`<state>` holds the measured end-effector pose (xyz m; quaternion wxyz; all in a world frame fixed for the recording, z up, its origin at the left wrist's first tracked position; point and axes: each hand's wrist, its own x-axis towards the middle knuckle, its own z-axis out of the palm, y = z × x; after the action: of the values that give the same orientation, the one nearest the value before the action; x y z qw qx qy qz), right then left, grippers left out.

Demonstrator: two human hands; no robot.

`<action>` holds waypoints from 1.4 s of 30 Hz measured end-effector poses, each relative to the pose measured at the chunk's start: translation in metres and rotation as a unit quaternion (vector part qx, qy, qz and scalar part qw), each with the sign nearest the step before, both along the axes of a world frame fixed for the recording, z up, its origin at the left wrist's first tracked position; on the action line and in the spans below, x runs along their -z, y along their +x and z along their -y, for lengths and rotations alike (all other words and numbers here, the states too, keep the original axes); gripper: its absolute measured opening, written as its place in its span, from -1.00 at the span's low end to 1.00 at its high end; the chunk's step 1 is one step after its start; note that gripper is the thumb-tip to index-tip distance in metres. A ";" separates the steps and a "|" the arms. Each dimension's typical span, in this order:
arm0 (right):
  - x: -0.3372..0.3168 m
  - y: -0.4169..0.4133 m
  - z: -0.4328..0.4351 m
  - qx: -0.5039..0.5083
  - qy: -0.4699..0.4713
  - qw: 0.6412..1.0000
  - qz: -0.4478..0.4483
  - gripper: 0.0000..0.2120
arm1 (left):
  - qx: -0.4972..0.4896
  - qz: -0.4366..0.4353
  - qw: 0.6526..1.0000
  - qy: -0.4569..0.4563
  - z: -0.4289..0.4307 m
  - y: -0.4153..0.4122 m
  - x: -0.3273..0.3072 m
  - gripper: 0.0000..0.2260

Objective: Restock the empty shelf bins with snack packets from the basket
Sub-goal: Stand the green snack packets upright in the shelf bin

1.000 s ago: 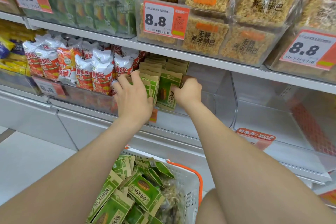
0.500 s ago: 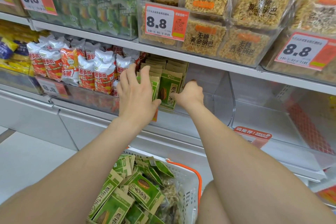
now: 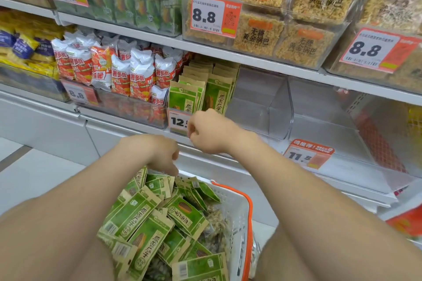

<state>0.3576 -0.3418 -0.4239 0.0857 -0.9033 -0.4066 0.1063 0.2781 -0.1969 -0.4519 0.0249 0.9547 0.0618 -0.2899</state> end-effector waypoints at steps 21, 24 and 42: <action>0.173 -0.003 -0.039 -0.176 -0.428 0.884 -0.057 -0.85 | 0.058 -0.022 0.998 0.026 -0.028 0.027 0.049 -0.61; 0.178 -0.004 -0.042 -0.166 -0.398 0.899 -0.072 -0.75 | 0.060 -0.011 0.998 0.016 -0.026 0.031 0.045 -0.62; 0.050 -0.002 -0.024 -0.046 0.104 0.992 -0.055 -0.76 | -0.044 0.107 0.991 -0.072 -0.035 0.007 0.013 -0.81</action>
<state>0.3556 -0.3174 -0.4742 0.1968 -0.8625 -0.4512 0.1171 0.2848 -0.1620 -0.4647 0.1131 0.9724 0.0798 -0.1880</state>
